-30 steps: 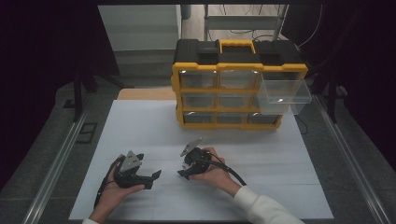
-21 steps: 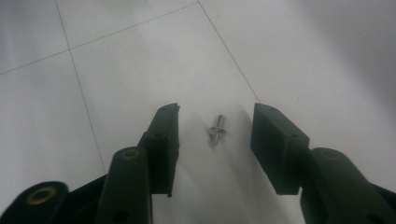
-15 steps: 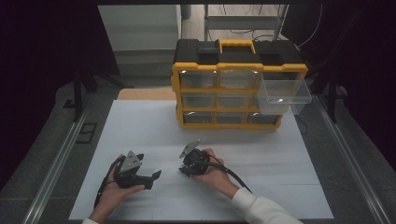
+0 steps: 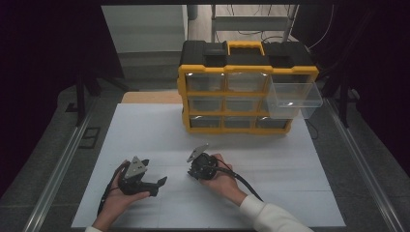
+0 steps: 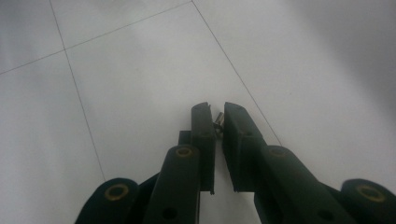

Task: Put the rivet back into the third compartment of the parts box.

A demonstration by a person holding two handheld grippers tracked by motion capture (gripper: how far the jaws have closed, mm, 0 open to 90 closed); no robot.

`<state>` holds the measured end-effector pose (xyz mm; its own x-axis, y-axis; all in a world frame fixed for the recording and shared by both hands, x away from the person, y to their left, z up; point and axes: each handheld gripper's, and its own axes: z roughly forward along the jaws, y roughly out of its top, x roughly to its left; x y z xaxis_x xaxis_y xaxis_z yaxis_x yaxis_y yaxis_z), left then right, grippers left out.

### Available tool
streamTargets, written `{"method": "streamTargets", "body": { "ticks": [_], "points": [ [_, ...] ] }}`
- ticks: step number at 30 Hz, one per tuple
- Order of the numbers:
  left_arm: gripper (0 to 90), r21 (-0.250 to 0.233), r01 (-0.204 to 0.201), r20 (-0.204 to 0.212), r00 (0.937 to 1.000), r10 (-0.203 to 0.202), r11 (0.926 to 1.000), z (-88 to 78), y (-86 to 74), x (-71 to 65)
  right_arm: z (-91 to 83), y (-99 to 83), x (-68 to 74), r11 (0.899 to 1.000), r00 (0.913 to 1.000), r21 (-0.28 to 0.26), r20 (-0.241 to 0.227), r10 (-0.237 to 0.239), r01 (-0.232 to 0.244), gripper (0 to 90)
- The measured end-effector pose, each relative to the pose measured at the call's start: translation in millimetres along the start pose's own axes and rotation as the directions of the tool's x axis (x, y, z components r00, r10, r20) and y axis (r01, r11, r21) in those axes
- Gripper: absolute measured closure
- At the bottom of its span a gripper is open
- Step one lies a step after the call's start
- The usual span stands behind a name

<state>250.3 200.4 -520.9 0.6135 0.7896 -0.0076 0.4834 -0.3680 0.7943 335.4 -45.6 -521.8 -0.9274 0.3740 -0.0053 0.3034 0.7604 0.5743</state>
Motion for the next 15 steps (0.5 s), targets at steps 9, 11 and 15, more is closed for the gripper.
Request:
{"method": "streamTargets", "body": {
  "ticks": [9,11,15],
  "points": [
    [8.8,0.008,-0.013,-0.003,0.9999,0.013,0.9999,0.1,0.0,-0.6,-1.7,-0.8,-4.9,0.999,0.9983,-0.008,-0.039,0.043,-0.044,83.3],
    [8.7,0.009,-0.014,-0.003,0.9999,0.014,0.9999,0.1,0.0,-0.6,-3.4,-0.5,-6.8,0.999,0.9977,-0.019,-0.048,0.047,-0.048,86.4],
    [8.7,0.005,-0.010,-0.003,0.9999,0.010,0.9999,0.4,0.0,-0.8,-4.4,-0.9,-8.9,0.998,0.9974,-0.018,-0.049,0.052,-0.053,87.2]
  ]
}}
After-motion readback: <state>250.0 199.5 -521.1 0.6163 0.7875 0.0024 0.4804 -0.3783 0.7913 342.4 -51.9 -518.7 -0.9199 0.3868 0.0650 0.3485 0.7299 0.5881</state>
